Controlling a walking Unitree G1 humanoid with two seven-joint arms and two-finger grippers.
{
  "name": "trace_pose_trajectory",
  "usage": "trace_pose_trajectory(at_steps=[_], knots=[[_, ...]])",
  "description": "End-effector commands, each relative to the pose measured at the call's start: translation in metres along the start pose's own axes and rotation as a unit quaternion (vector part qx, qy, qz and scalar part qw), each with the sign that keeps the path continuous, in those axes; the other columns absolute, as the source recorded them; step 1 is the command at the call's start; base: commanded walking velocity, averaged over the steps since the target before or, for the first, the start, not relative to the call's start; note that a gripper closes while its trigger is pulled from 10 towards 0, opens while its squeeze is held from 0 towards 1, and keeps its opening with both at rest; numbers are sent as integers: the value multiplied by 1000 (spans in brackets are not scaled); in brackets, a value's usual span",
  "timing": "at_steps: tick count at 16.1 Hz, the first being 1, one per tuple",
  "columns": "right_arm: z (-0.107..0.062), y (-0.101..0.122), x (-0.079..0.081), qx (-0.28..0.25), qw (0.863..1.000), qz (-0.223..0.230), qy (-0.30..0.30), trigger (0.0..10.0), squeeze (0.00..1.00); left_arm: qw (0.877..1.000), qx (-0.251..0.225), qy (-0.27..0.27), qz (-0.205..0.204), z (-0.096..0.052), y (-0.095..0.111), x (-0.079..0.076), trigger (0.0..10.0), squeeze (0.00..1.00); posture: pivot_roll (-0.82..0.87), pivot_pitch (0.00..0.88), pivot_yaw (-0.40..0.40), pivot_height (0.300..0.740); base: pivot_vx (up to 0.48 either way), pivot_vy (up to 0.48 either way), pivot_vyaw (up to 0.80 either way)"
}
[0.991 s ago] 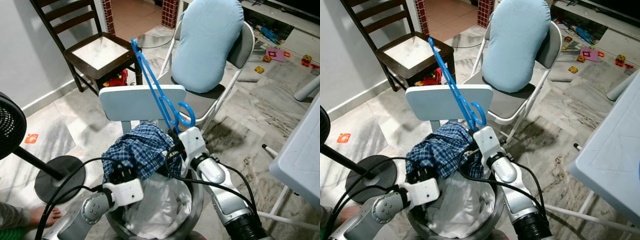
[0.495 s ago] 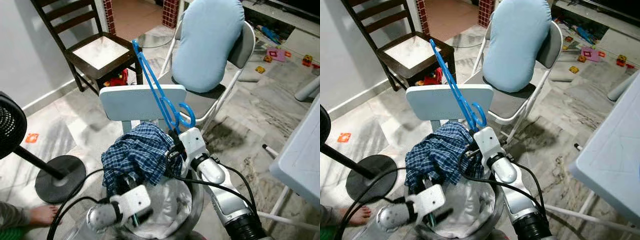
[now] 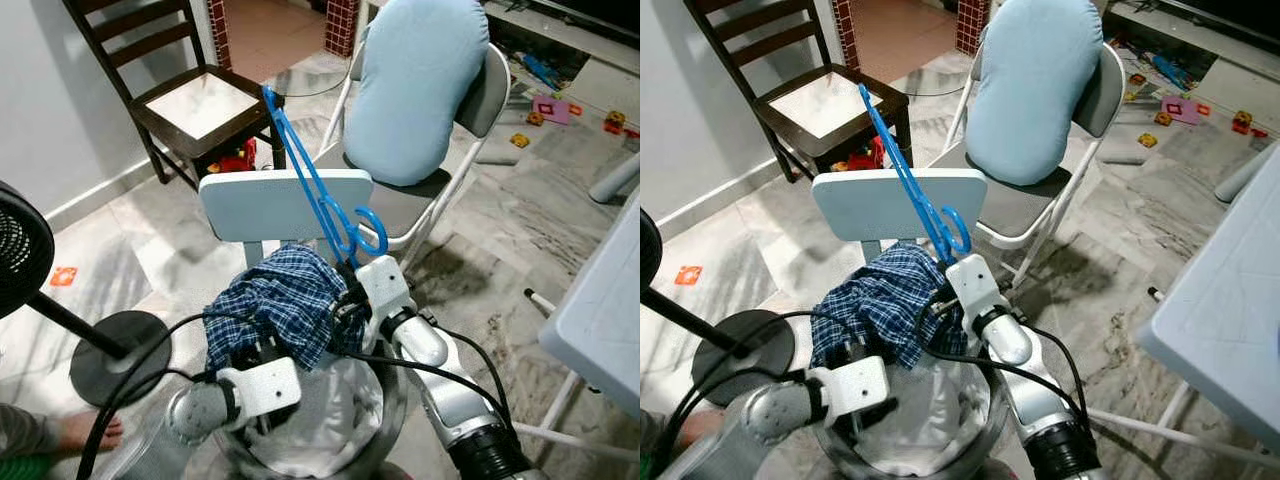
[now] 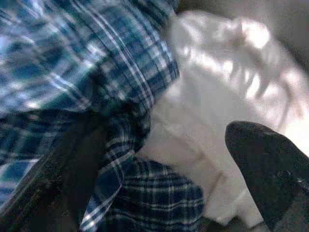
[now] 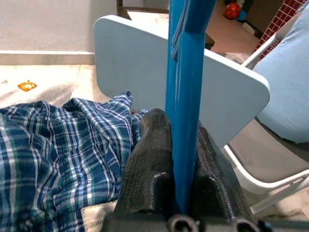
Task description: Hang hanger
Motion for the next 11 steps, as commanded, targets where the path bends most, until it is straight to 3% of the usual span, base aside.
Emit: trace_pose_trajectory(at_steps=[1,2,6,11], knots=[[1,0,-1,0,1000,-3,-2,10000,0,1000,3,-21,18,4,-4,-16,10000,0,69,179,-59,740,0,0,0],[1,0,0,0,1000,-3,-2,10000,0,998,10,-17,53,9,-10,-14,10000,0,61,178,-56,740,0,0,0],[-2,-1,-2,-1,1000,-5,-4,10000,0,996,-7,-6,92,13,-6,6,10000,0,49,181,-54,740,0,0,0],[-1,-1,-1,-2,1000,-3,-6,10000,0,991,-55,8,125,12,23,16,10000,0,55,183,-47,740,0,0,0]])
Point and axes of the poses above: a point about 5 cm out from each wrist's last joint towards the gripper, its own z axis pointing out of the wrist towards the gripper, its own y axis along the axis of the wrist's last joint, x = y × z, the point moved 5 cm from there along z, pointing out of the wrist towards the gripper, and after that the axes turned 15 degrees about z, right-handed, at the moved point
